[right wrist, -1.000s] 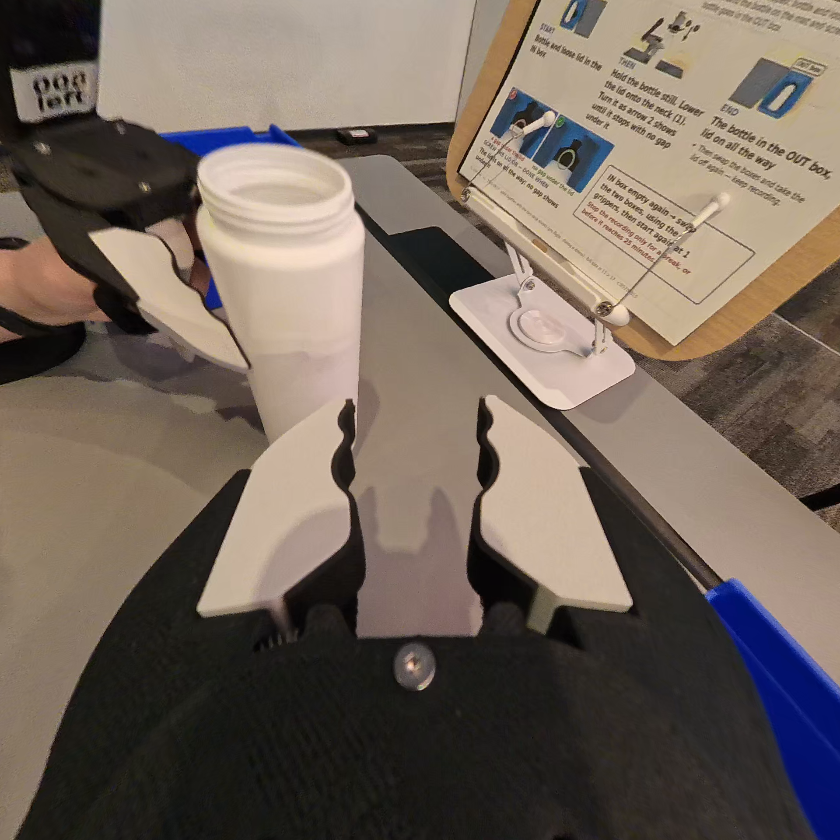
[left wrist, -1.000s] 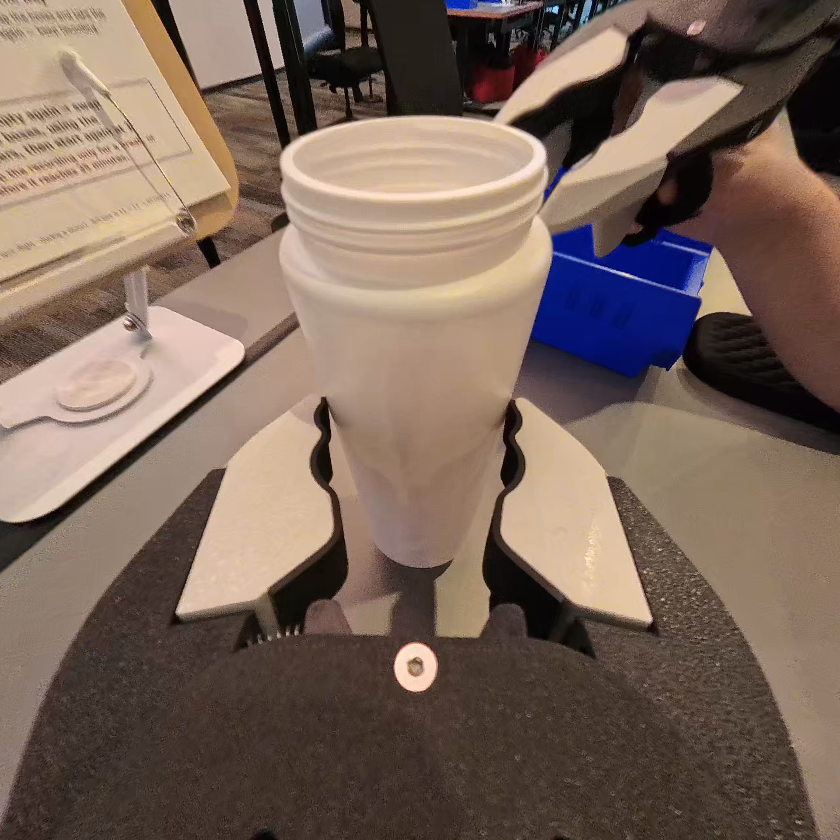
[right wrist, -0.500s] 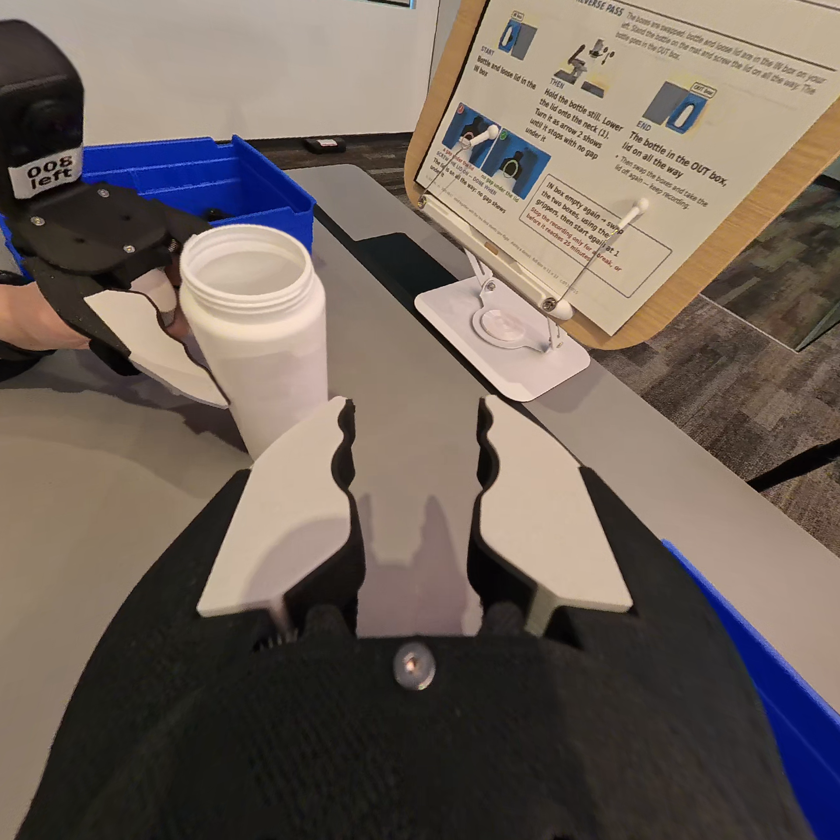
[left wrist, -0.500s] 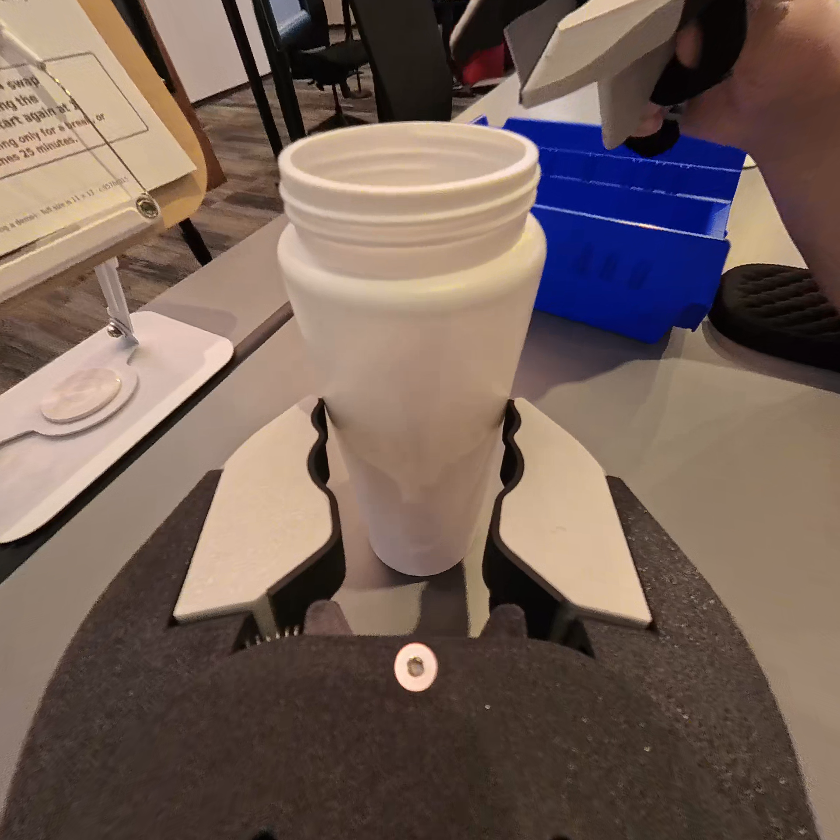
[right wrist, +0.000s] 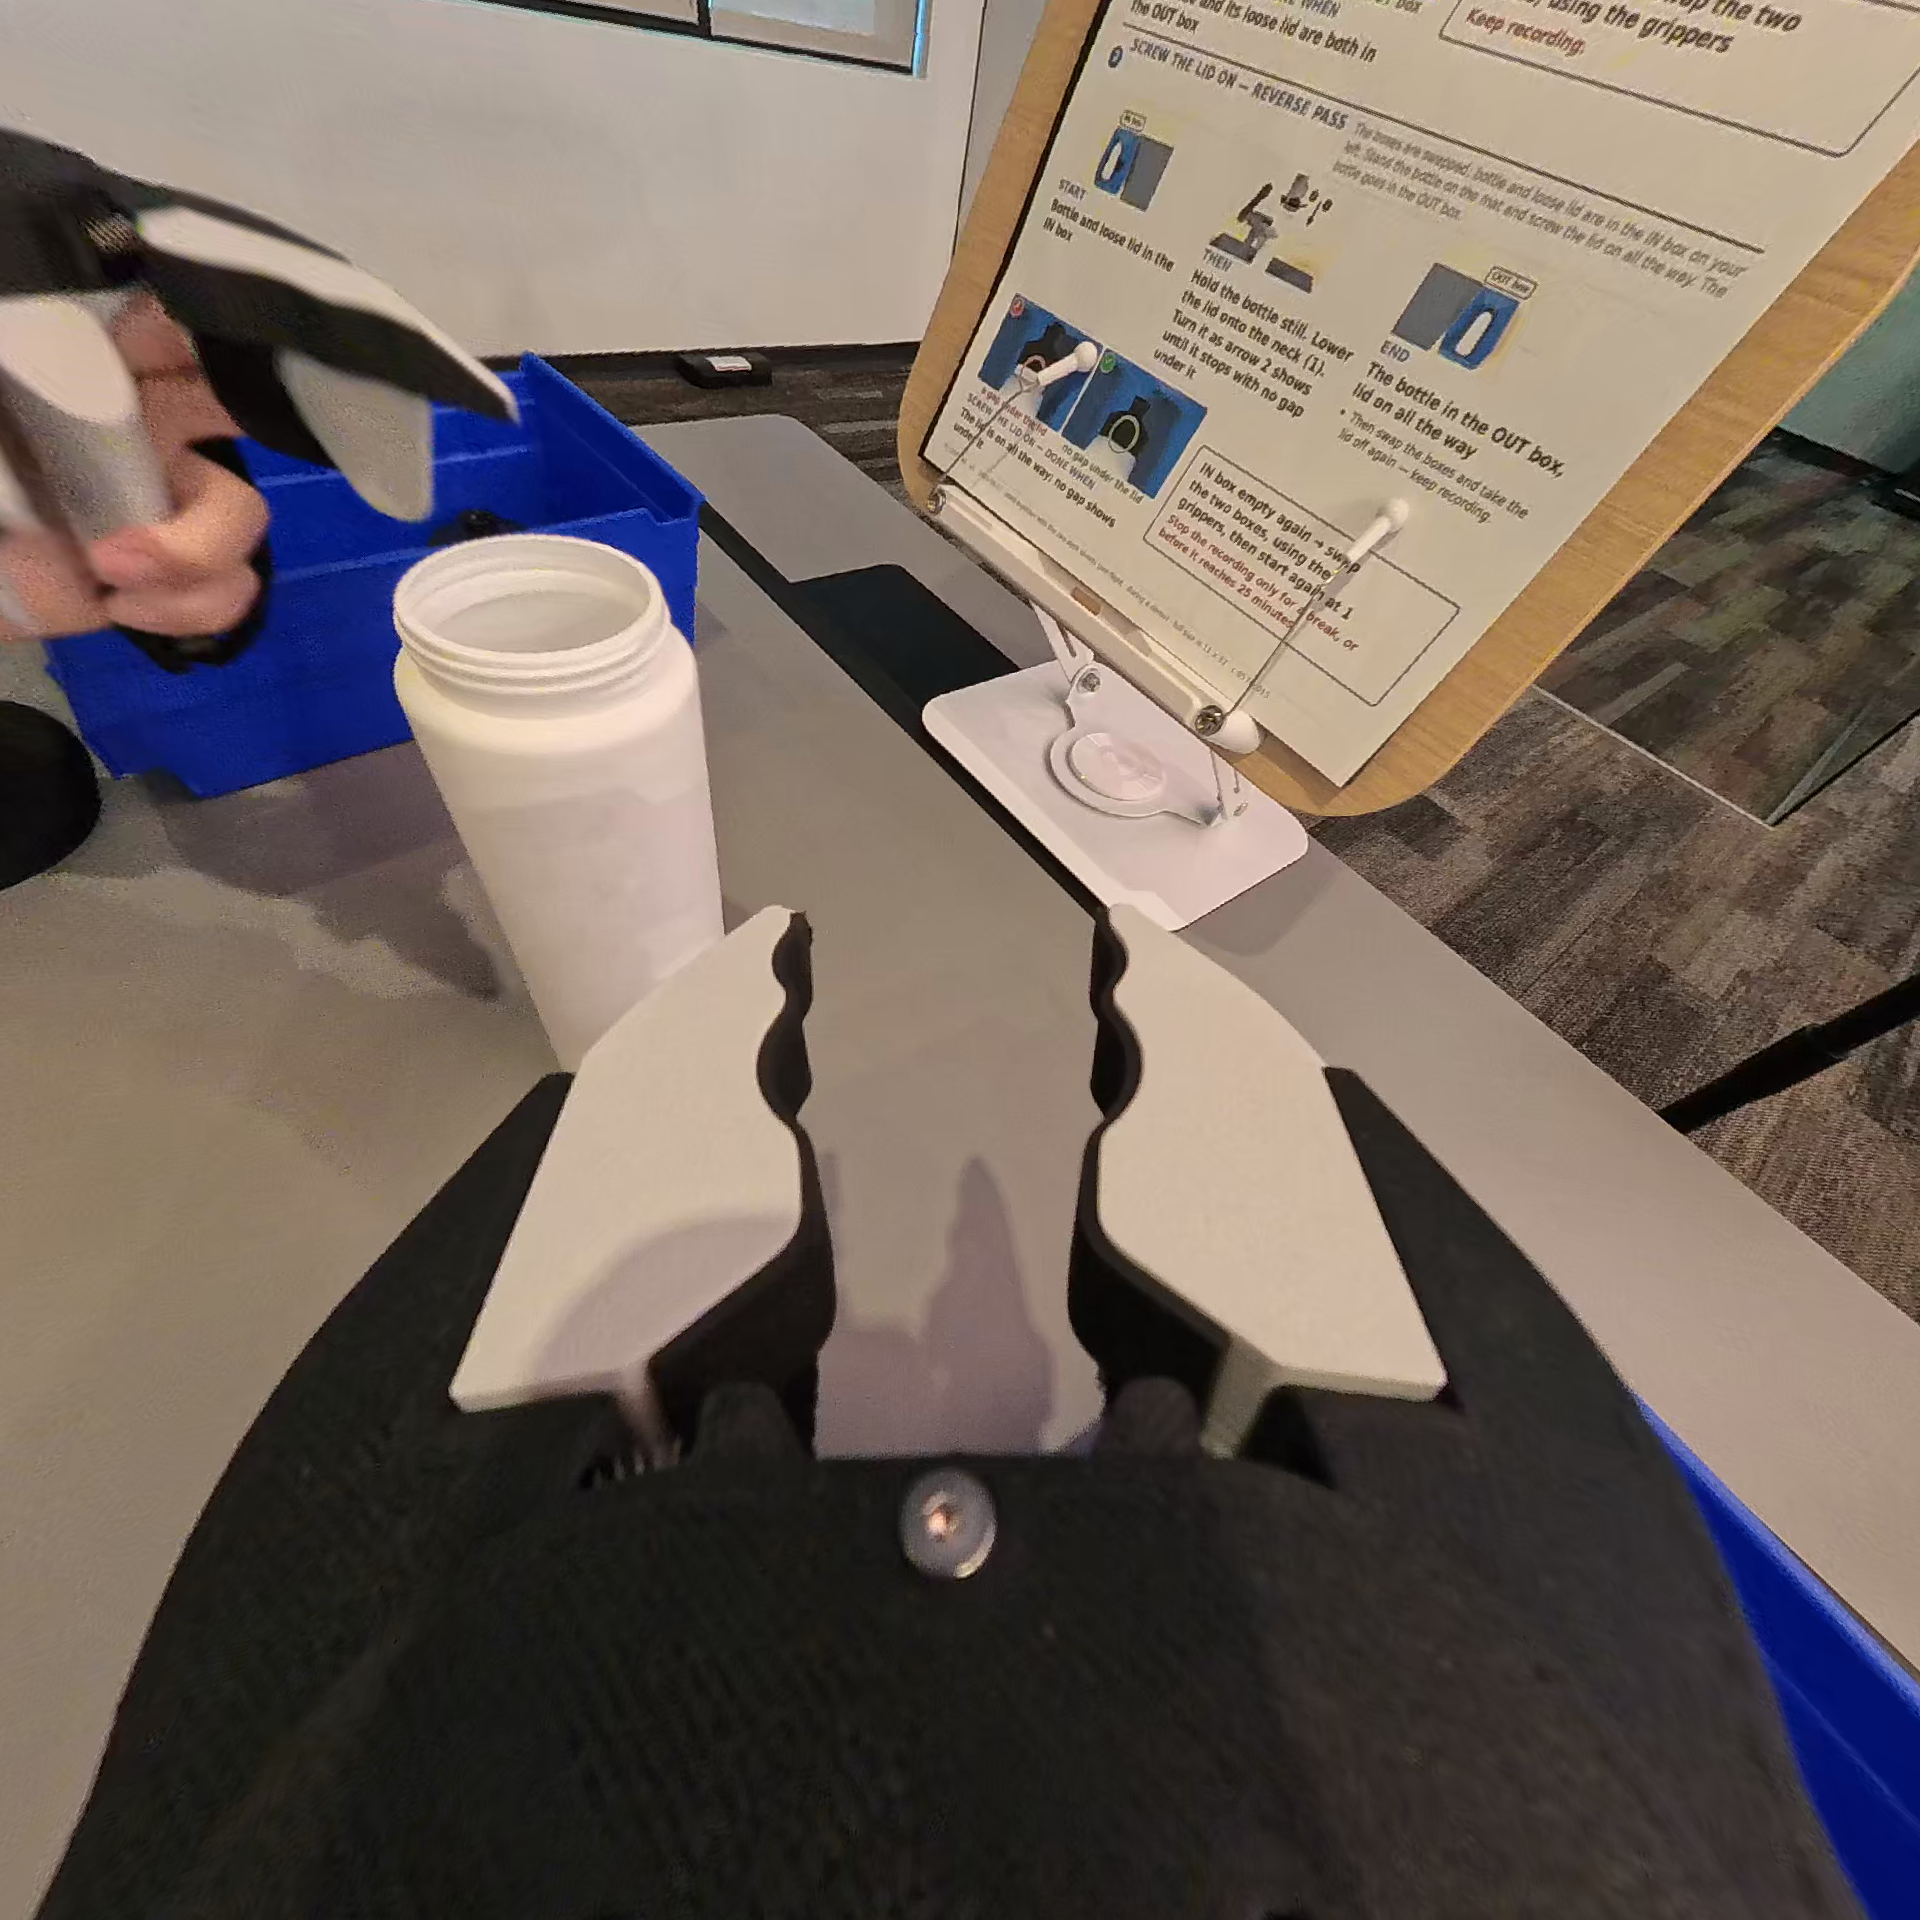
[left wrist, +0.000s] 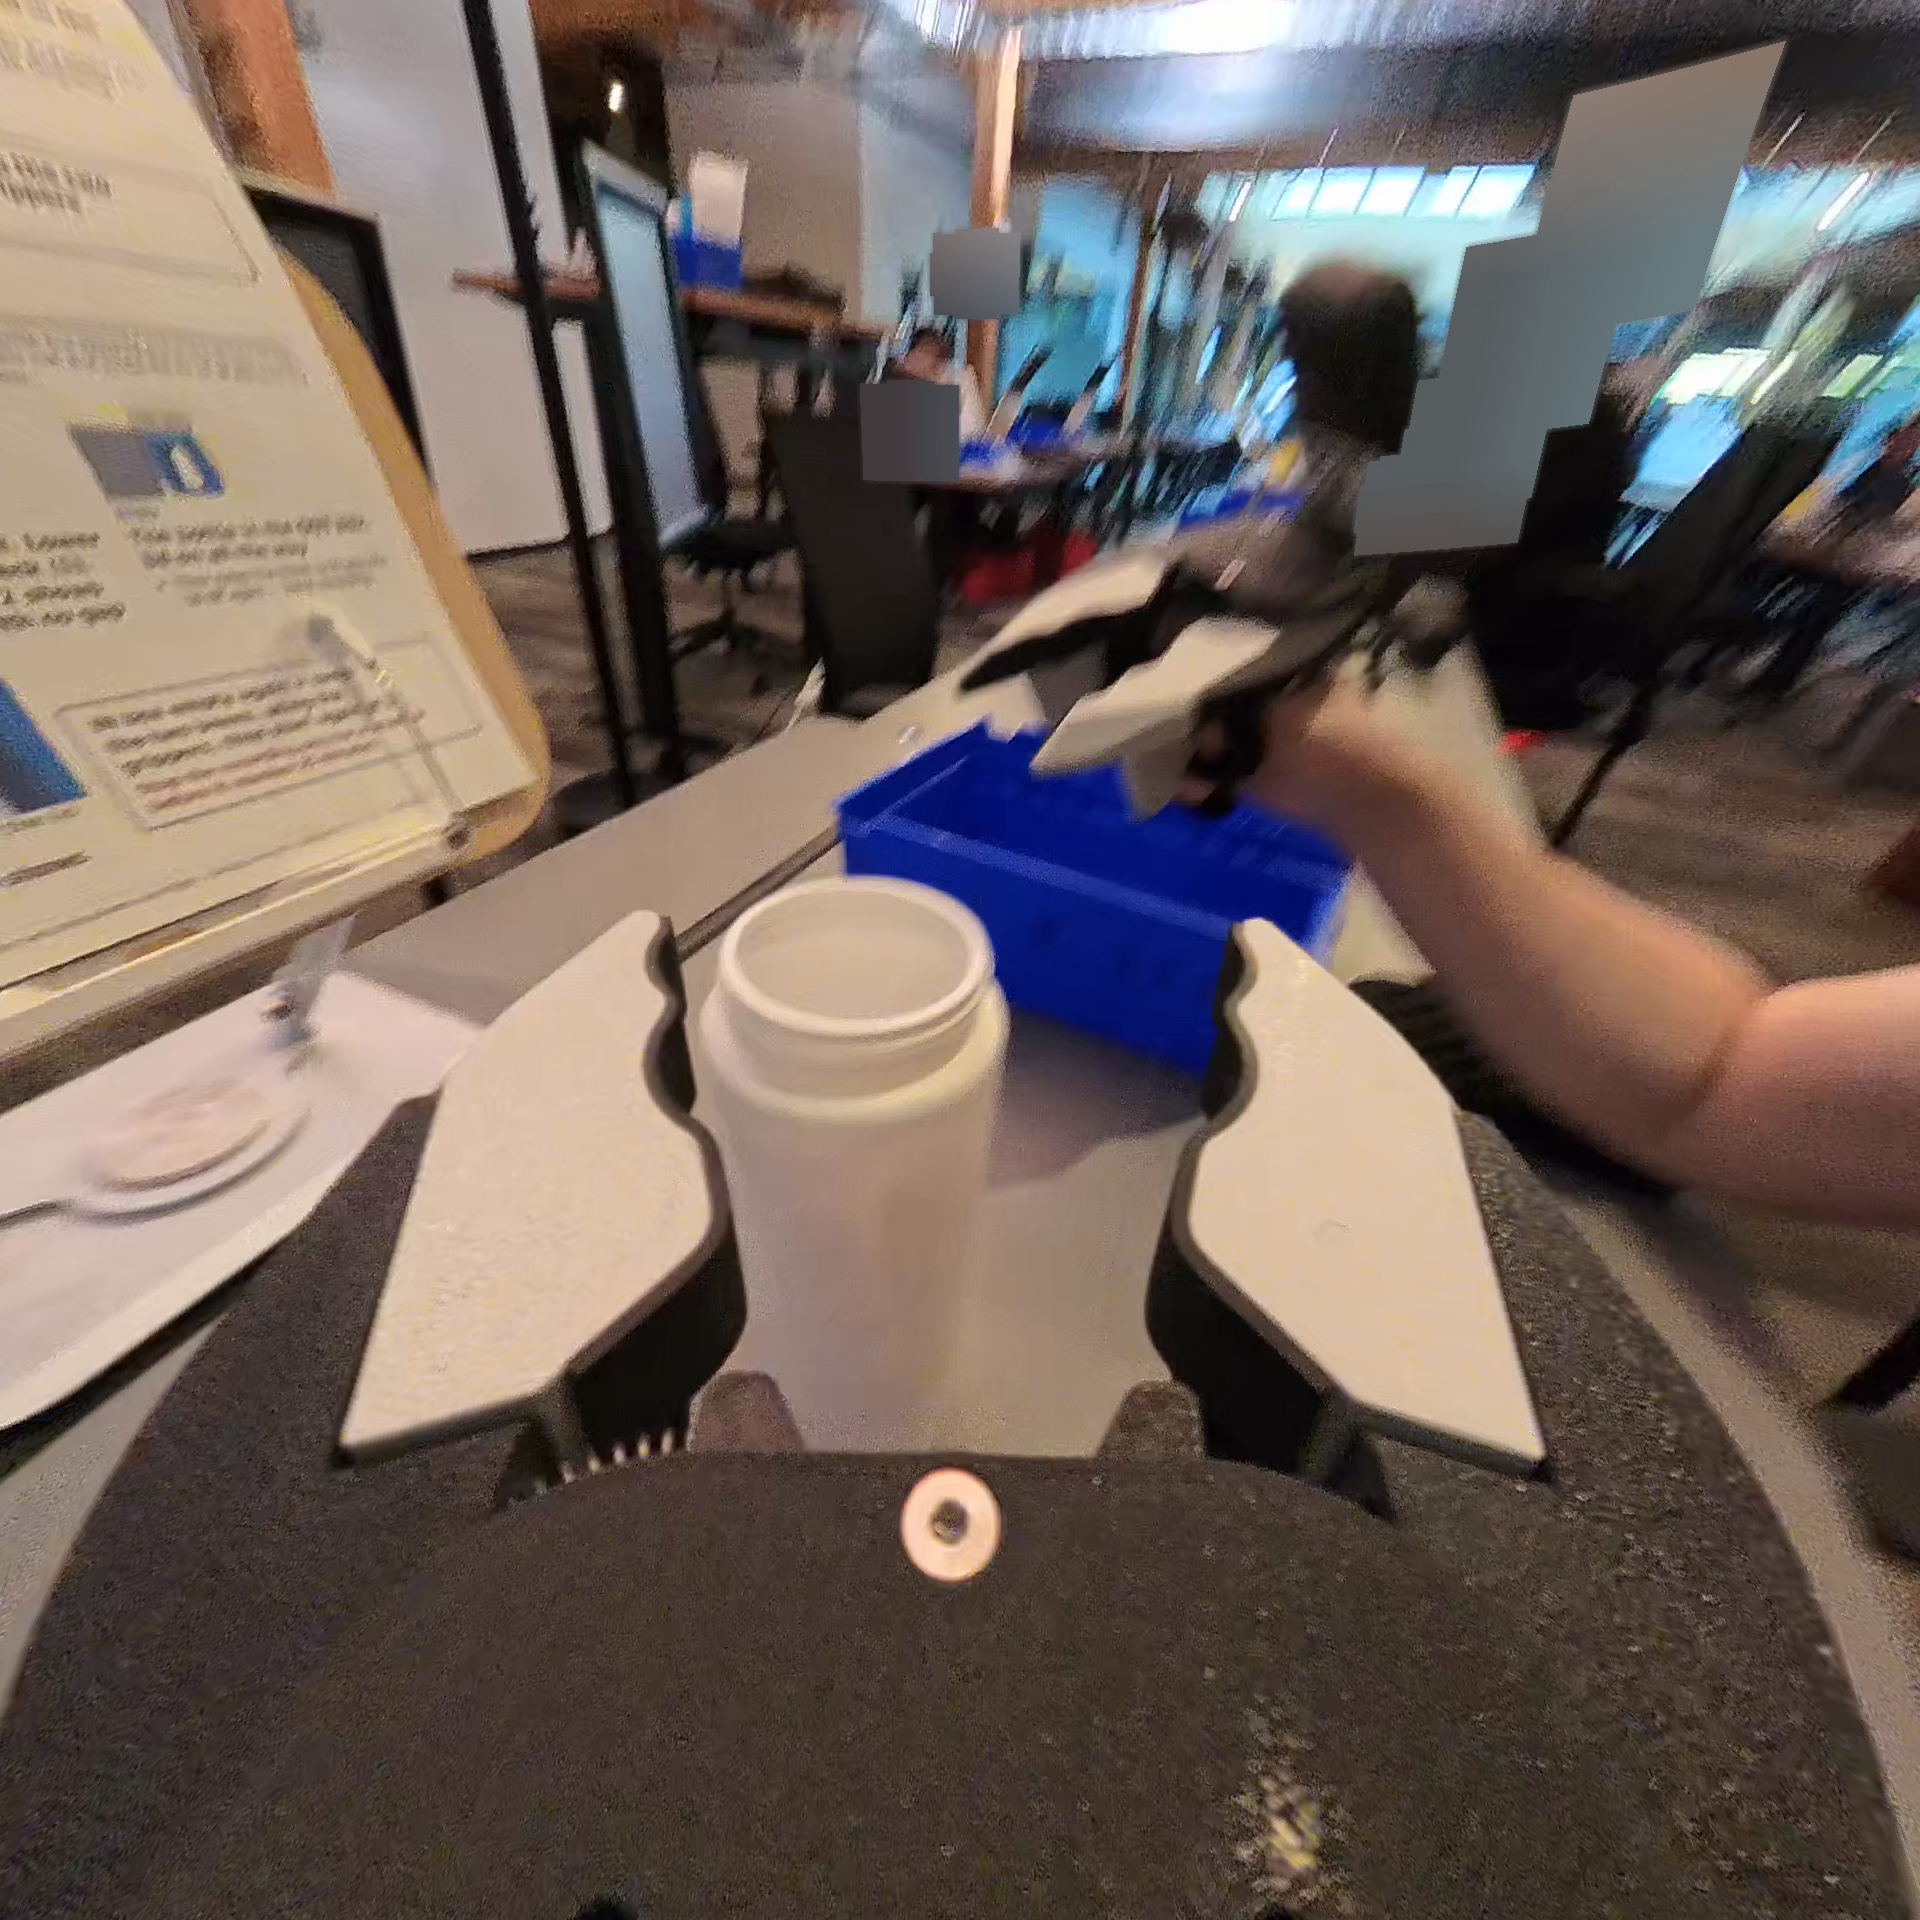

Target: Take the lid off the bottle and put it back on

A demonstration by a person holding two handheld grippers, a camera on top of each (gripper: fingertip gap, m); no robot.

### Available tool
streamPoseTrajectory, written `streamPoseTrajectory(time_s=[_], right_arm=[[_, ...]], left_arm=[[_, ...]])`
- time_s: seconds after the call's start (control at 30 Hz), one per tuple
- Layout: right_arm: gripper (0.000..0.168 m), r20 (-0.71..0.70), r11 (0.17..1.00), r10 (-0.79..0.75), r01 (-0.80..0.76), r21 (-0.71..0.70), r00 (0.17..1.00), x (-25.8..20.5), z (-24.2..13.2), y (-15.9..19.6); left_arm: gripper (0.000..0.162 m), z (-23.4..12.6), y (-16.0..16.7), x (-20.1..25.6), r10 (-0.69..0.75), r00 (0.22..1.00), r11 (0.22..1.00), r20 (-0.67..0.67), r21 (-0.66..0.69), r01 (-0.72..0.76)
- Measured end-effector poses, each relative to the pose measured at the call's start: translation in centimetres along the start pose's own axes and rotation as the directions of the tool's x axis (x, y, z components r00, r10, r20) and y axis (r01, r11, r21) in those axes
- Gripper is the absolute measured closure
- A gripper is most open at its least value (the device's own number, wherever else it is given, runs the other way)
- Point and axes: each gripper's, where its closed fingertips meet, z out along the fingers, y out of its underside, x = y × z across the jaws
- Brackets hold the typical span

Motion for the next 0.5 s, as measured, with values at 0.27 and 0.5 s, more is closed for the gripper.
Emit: streamPoseTrajectory(time_s=[0.27,0.5], right_arm=[[0.115,0.012,1.0,-0.009,0.009,-0.024,1.0,-0.4,0.5,0.5],[0.114,0.017,0.997,-0.005,0.007,-0.081,1.0,-0.2,1.3,1.9]], left_arm=[[0.07,-8.8,-4.3,-4.4,0.054,0.983,0.985,0.176,-0.172,-0.023],[0.081,-24.4,4.4,-20.3,0.431,0.591,0.742,0.682,-0.641,0.199]])
